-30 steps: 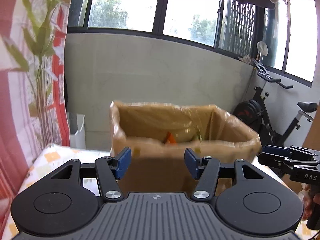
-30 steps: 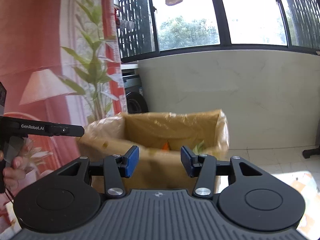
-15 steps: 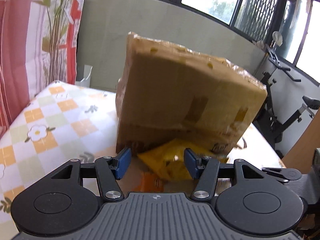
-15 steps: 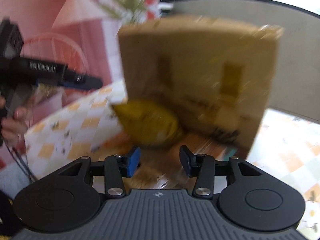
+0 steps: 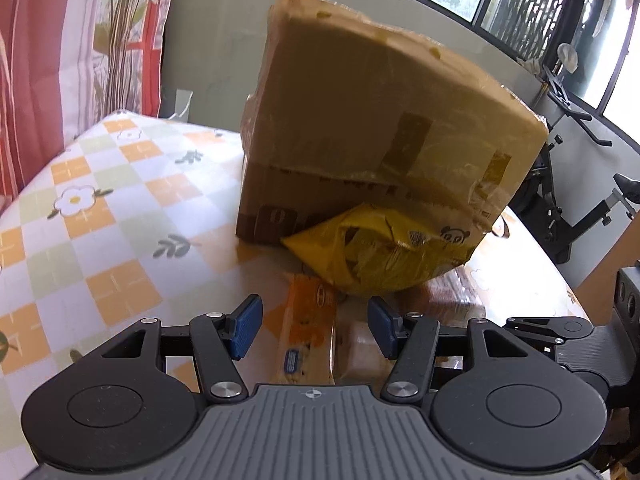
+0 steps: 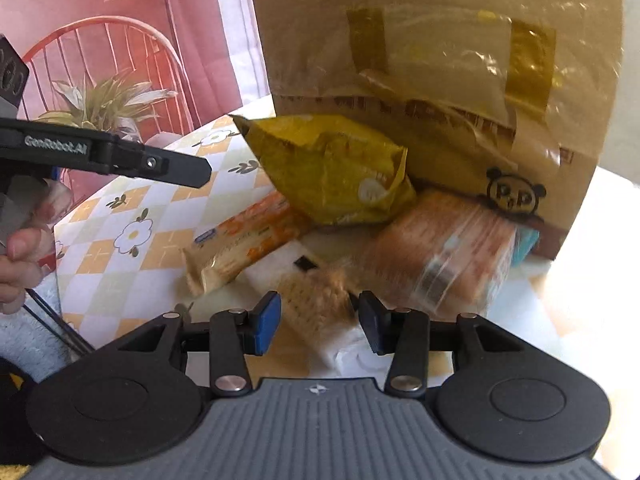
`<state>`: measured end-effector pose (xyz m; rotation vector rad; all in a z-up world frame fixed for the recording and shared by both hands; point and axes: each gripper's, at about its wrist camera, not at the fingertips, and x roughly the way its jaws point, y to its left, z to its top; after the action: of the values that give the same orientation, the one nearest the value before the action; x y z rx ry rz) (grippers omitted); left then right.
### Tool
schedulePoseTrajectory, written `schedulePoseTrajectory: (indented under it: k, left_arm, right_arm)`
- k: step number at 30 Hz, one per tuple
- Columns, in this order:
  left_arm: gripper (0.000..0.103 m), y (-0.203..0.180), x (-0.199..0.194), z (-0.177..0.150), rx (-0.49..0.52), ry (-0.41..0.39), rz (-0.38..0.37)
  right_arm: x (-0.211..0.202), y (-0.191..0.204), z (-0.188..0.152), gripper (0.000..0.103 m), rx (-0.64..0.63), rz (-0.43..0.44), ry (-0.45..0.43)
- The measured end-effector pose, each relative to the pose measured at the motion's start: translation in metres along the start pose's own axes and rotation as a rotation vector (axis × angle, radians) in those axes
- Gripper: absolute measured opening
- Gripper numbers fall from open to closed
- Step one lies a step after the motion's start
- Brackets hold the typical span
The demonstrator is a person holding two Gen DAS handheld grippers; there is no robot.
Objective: Organize snacks
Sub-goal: 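Grasp the orange bar with the left tool while the right grasps a clear packet, then carry both packets over the open box and release them inside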
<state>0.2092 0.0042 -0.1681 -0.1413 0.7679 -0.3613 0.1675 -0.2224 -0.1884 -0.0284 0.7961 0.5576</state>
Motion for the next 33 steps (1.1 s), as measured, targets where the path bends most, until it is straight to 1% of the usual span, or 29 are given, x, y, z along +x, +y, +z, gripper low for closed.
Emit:
schedulePoseTrajectory:
  k: [5,7,8,9,10,14,17,23,24,25,27,30,33]
  left_arm:
    - [0.060,-0.001,0.002,-0.002,0.006,0.002,0.002]
    - [0.060,-0.002,0.003,-0.003,0.006,0.003,0.005]
    - [0.060,-0.001,0.003,-0.004,0.005,0.005,0.007]
    - [0.060,-0.002,0.003,-0.005,0.004,0.007,0.010]
    - [0.060,-0.002,0.004,-0.006,0.004,0.012,0.012]
    - [0.060,-0.006,0.014,-0.009,0.032,0.037,0.019]
    - [0.060,-0.012,0.028,-0.009,0.077,0.061,0.024]
    - [0.059,-0.018,0.061,-0.008,0.136,0.084,0.065]
    - [0.056,-0.018,0.066,-0.008,0.143,0.092,0.072]
    - [0.048,-0.018,0.069,-0.009,0.150,0.099,0.081]
    - [0.039,-0.017,0.071,-0.011,0.152,0.110,0.085]
    - [0.038,-0.017,0.064,-0.017,0.166,0.102,0.101]
    - [0.038,-0.010,0.050,-0.022,0.148,0.099,0.076]
  right_arm:
    - [0.002,-0.001,0.003,0.046,0.011,-0.015,-0.014]
    - [0.005,0.000,0.005,0.036,0.015,-0.017,-0.020]
    - [0.005,0.000,0.005,0.034,0.013,-0.020,-0.023]
    - [0.006,0.000,0.004,0.025,0.010,-0.027,-0.025]
    - [0.008,0.000,0.003,0.019,0.008,-0.039,-0.024]
    - [0.003,0.000,-0.002,0.019,0.035,-0.050,-0.050]
    - [-0.003,-0.002,-0.005,0.019,0.068,-0.057,-0.082]
    - [-0.014,-0.002,-0.011,0.019,0.107,-0.075,-0.115]
    - [-0.016,-0.002,-0.013,0.019,0.110,-0.079,-0.118]
    - [-0.018,-0.002,-0.014,0.019,0.114,-0.083,-0.121]
    - [-0.021,-0.002,-0.016,0.019,0.125,-0.089,-0.127]
    - [-0.027,-0.005,-0.020,0.019,0.146,-0.101,-0.140]
    - [-0.033,-0.009,-0.022,0.019,0.170,-0.108,-0.157]
